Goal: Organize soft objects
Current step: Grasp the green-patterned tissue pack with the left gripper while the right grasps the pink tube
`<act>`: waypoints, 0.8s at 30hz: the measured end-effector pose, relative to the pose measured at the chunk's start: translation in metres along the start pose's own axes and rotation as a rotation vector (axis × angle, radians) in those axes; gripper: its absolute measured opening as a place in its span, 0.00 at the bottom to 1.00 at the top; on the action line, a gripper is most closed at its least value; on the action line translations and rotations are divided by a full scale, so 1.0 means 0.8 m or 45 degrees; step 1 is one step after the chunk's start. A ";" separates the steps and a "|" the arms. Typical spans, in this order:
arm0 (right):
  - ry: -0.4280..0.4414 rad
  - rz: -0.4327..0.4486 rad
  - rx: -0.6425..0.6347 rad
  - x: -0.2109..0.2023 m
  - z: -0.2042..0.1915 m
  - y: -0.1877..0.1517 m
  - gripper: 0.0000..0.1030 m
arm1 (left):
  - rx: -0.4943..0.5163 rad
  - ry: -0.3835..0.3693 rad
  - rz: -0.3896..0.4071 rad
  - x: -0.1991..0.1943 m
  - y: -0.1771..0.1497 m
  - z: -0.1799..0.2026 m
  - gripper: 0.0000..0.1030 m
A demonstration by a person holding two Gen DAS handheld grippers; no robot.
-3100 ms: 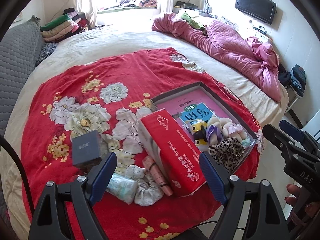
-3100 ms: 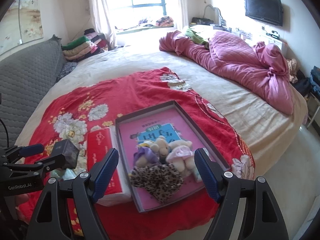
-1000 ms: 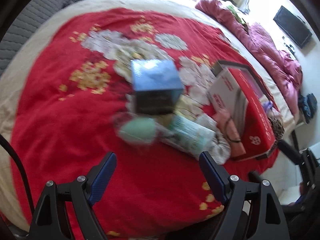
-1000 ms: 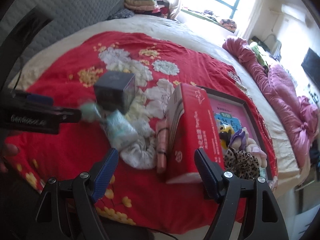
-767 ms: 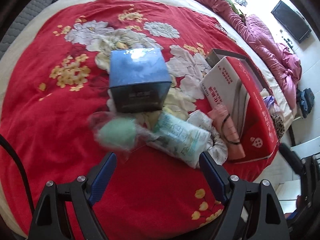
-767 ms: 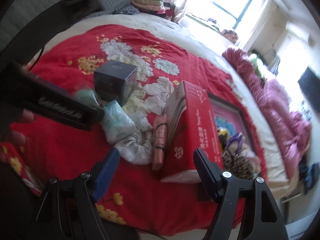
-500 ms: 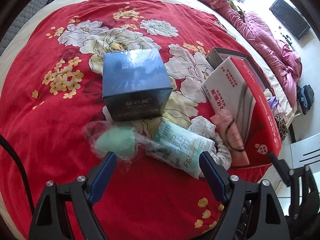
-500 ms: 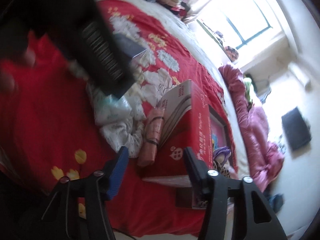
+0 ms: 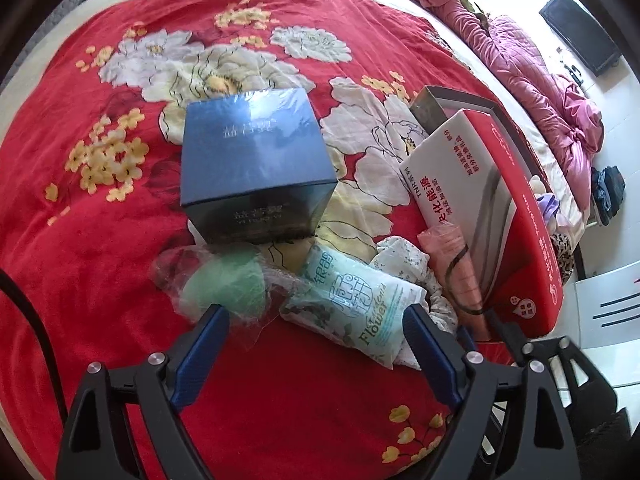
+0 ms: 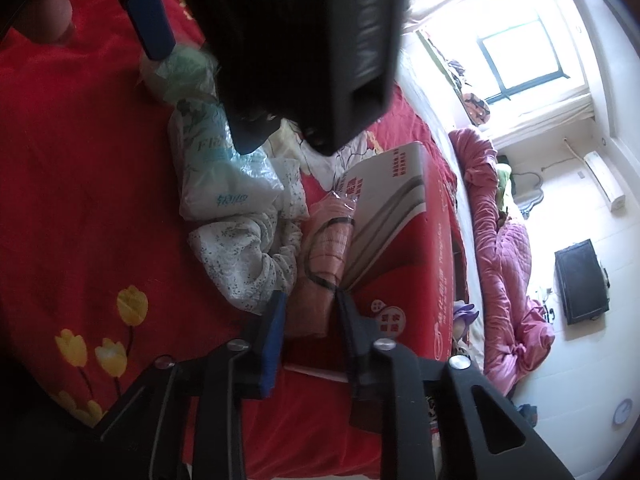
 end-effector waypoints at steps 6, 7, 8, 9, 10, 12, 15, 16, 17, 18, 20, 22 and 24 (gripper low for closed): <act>-0.005 0.055 -0.034 -0.015 0.000 -0.013 0.08 | -0.094 -0.004 -0.045 0.013 -0.002 -0.001 0.88; -0.005 0.072 -0.040 -0.020 0.003 -0.017 0.08 | -0.121 -0.014 -0.065 0.019 -0.002 0.000 0.89; -0.003 0.082 -0.042 -0.025 0.004 -0.020 0.08 | -0.158 -0.022 -0.088 0.024 -0.002 0.000 0.89; -0.004 0.093 -0.041 -0.029 0.006 -0.023 0.07 | -0.192 -0.035 -0.113 0.030 -0.002 0.000 0.89; -0.009 0.102 -0.040 -0.032 0.009 -0.026 0.07 | -0.241 -0.073 -0.139 0.039 -0.003 0.000 0.89; -0.008 0.115 -0.024 -0.038 0.015 -0.029 0.07 | -0.312 -0.084 -0.163 0.050 -0.003 -0.001 0.88; -0.001 0.132 0.009 -0.045 0.029 -0.035 0.07 | -0.369 -0.109 -0.150 0.057 0.001 -0.002 0.82; -0.008 0.132 0.021 -0.047 0.034 -0.036 0.07 | -0.385 -0.120 -0.149 0.058 0.002 -0.003 0.78; -0.003 0.140 0.038 -0.050 0.041 -0.038 0.07 | -0.411 -0.138 -0.142 0.059 0.002 -0.005 0.68; 0.014 0.141 0.062 -0.051 0.049 -0.039 0.07 | -0.425 -0.152 -0.140 0.060 0.002 -0.007 0.62; 0.027 0.158 0.096 -0.053 0.065 -0.039 0.07 | -0.461 -0.185 -0.130 0.062 0.001 -0.013 0.54; 0.034 0.170 0.129 -0.057 0.076 -0.039 0.07 | -0.475 -0.226 -0.128 0.062 0.000 -0.016 0.41; 0.037 0.184 0.146 -0.062 0.085 -0.034 0.07 | -0.487 -0.256 -0.116 0.058 -0.002 -0.016 0.34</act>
Point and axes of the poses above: each gripper's, at about its wrist camera, not at the fingertips, and x roughly the way its jaws point, z to its right, y to its top, the point moved 3 cm from there along x, roughly the way its jaws point, and after that the axes turned 1 degree about -z, right-handed, at the moved point
